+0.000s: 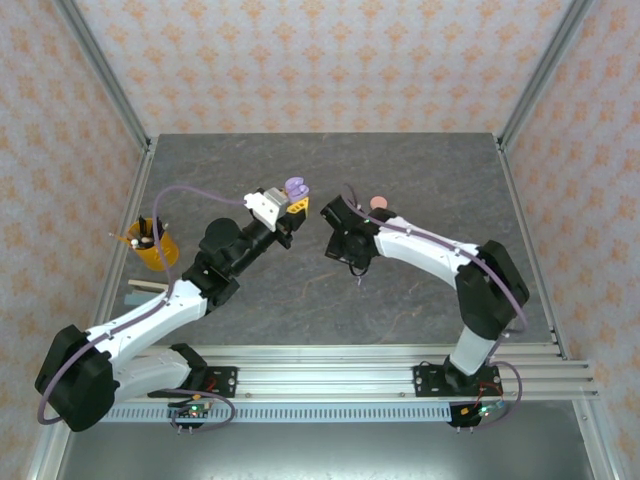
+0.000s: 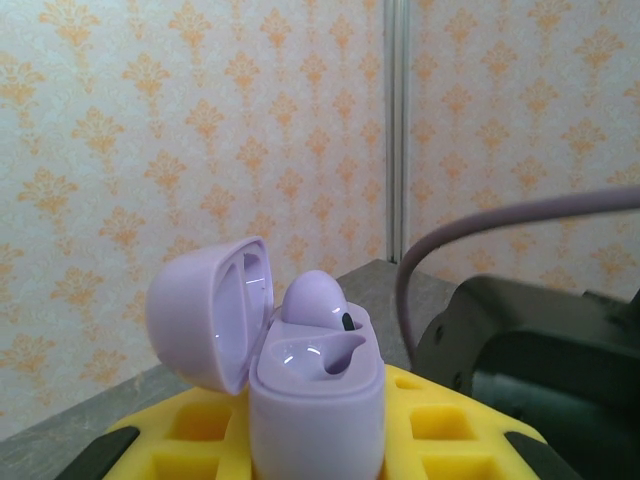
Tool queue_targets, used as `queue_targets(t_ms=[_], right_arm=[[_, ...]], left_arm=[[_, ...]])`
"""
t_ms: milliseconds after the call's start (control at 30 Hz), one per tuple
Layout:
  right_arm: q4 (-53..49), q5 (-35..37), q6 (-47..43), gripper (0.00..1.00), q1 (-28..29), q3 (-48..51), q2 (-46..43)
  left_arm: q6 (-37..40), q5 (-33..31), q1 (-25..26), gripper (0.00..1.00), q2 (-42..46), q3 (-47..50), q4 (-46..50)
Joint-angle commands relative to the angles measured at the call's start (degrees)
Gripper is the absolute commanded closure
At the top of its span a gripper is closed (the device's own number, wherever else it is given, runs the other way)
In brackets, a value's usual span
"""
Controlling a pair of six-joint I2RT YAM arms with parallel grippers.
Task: Insert the wireless bluetooth earbuds into the charging case
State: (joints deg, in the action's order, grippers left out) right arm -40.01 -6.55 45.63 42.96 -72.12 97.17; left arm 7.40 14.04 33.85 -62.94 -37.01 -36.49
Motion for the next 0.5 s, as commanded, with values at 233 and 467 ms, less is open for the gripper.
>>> queue_targets(t_ms=[233,467], right_arm=[[-10.1,6.5,-4.1,0.49,-2.2,0.8,2.5],[-6.5,3.6,-2.5,0.52,-1.6,2.9,4.7]], left_arm=[[0.2,-1.3,-0.8,1.00,1.6,-1.0,1.7],[0.7,-1.0,-0.9,1.00,1.0,-0.7,1.6]])
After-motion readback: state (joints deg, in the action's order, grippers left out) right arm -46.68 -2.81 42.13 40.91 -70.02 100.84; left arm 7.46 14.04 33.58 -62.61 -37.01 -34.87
